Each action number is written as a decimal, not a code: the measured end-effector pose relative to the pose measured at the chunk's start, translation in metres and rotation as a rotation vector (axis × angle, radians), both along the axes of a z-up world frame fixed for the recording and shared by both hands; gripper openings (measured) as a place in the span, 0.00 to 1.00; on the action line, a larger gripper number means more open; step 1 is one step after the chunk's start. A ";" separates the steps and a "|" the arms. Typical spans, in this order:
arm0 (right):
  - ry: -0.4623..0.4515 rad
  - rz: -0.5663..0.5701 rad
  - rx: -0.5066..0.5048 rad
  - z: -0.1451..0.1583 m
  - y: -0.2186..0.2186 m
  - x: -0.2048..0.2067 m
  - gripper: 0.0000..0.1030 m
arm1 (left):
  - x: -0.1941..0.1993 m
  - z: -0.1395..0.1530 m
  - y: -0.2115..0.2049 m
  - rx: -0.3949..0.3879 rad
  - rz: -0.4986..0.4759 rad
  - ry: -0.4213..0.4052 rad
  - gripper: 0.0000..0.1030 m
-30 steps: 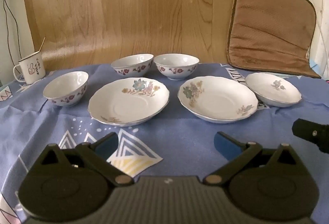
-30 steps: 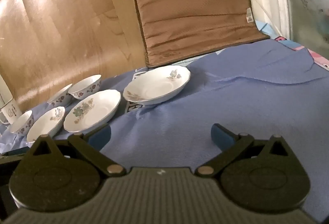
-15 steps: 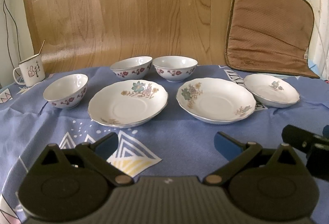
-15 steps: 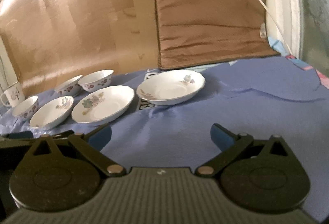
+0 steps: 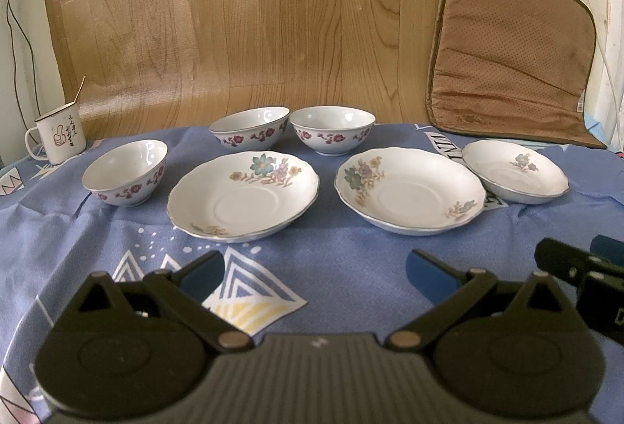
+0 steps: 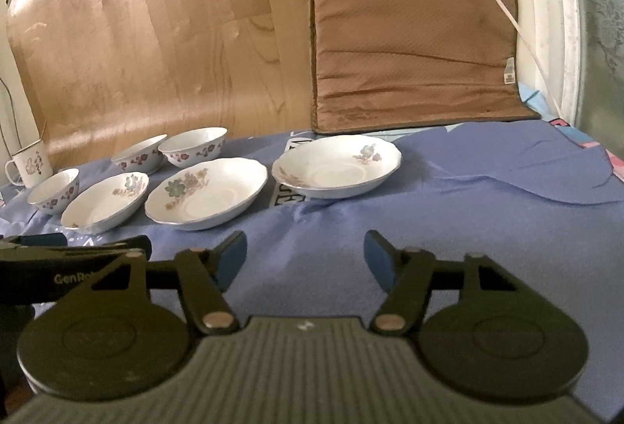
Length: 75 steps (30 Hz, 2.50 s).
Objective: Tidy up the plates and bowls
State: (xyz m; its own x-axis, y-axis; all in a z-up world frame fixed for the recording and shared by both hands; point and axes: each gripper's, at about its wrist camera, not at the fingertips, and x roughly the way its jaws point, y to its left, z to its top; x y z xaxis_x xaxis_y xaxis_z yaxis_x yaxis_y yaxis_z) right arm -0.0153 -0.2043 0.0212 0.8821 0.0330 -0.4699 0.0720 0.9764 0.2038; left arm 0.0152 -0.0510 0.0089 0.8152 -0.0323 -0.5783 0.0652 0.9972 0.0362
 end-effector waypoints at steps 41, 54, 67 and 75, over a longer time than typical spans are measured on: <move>0.262 0.061 0.298 -0.001 -0.001 0.099 0.12 | -0.004 0.004 0.034 -0.260 -0.026 -0.081 1.00; 0.192 -0.081 0.204 0.007 -0.086 -0.028 0.09 | -0.010 0.006 -0.003 -0.231 -0.207 -0.046 1.00; 0.086 -0.244 0.168 -0.002 -0.130 -0.088 0.09 | -0.012 0.002 -0.152 -0.209 -0.555 0.200 0.39; 0.030 -0.366 0.063 -0.006 -0.153 -0.087 0.11 | -0.019 0.006 -0.214 -0.168 -0.667 0.208 0.23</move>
